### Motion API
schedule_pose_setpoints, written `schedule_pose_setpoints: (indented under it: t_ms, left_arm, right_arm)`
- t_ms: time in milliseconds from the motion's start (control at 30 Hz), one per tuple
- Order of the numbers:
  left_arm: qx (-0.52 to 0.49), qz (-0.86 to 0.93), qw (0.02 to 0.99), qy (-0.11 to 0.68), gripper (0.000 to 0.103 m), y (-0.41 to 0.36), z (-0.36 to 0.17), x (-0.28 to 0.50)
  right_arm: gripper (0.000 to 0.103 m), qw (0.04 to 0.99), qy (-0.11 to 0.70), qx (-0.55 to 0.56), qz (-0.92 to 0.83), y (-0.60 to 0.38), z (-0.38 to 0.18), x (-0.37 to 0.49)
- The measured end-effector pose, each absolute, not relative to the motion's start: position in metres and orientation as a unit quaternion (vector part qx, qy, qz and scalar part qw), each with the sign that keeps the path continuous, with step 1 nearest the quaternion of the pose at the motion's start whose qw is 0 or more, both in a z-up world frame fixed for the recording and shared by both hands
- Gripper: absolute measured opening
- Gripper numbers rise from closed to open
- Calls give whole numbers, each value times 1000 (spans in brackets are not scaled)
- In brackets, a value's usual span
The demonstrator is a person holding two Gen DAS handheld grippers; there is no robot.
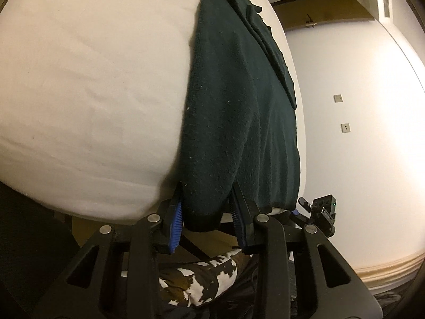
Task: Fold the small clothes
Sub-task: 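Grasp the sweater hem with both grippers at the bed edge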
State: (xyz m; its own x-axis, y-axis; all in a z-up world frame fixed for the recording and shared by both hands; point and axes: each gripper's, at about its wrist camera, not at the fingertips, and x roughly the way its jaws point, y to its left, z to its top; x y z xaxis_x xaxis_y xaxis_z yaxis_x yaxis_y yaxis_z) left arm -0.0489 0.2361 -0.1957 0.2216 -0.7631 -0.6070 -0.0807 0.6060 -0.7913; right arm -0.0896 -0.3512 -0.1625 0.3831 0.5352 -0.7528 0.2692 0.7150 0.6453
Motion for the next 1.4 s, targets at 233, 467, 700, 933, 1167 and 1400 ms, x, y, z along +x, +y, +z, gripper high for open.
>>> schedule_pose_setpoints:
  t_ms: [233,467,700,933,1167,1400]
  left_arm:
    - [-370,-253,690,568,19,240,-196,-49]
    - [-372,-240,699,562,10,244,-194,-51]
    - [-379,-241,702,552,10,248,-185,-54]
    - [-401,-239,685,560,11,250,-199,-56]
    - [-432,-238,671,553,11,258,-207,-58]
    - [-494,-258,647,520,28,272,-210,-64]
  right_arm:
    - [28,745,554,362,86,-350,-167,-91]
    - [13,749,554,354,85,-347,-168,-92]
    - [12,756,546,351,85,-346,-167,-95]
    - [11,761,542,347,84,-344,-164,-96]
    - [11,759,538,356,82,-346,-165,-100]
    - [11,756,534,370,78,-357,-166,-102]
